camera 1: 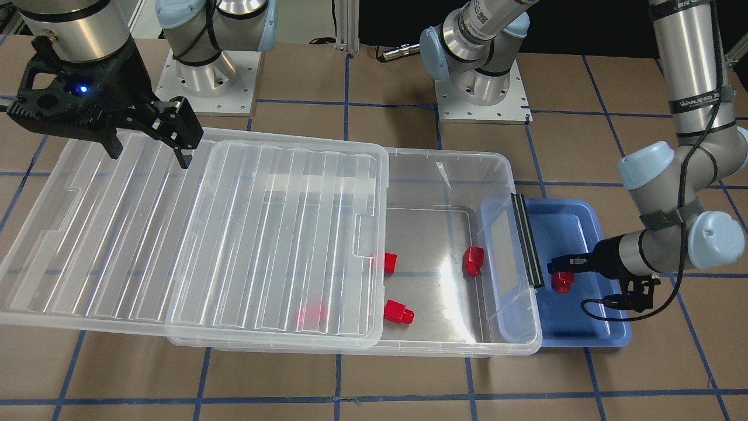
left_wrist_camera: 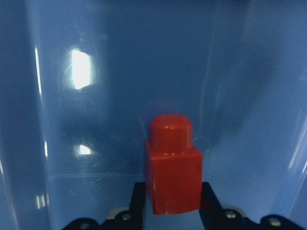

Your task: Place red block in blue tray from box

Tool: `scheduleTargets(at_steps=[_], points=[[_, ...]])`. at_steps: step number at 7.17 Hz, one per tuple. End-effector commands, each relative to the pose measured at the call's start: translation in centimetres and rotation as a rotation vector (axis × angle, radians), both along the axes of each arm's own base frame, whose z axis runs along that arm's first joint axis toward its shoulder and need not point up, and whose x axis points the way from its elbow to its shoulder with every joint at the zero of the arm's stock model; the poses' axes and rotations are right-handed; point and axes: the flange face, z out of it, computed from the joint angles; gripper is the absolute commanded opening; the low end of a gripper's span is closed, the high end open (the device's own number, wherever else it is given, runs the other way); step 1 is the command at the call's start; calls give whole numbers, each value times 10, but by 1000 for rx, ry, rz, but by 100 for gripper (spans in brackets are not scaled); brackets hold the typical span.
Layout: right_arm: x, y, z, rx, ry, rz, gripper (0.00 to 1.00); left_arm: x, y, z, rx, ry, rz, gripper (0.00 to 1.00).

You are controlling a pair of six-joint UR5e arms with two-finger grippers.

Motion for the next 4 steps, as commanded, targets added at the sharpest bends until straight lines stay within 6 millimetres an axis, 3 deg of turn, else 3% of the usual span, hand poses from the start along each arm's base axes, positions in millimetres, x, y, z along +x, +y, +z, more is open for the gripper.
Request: scheduleTargets(at_steps=[1, 3, 4], points=[[-53, -14, -4, 15, 10, 22, 100, 7, -8, 51, -53, -118, -19, 100], [-153, -20, -14, 42, 2, -19, 100, -12, -10, 129, -149, -211, 6, 100], [-195, -14, -38, 82, -11, 22, 100, -35, 0, 167, -168, -224, 19, 100]])
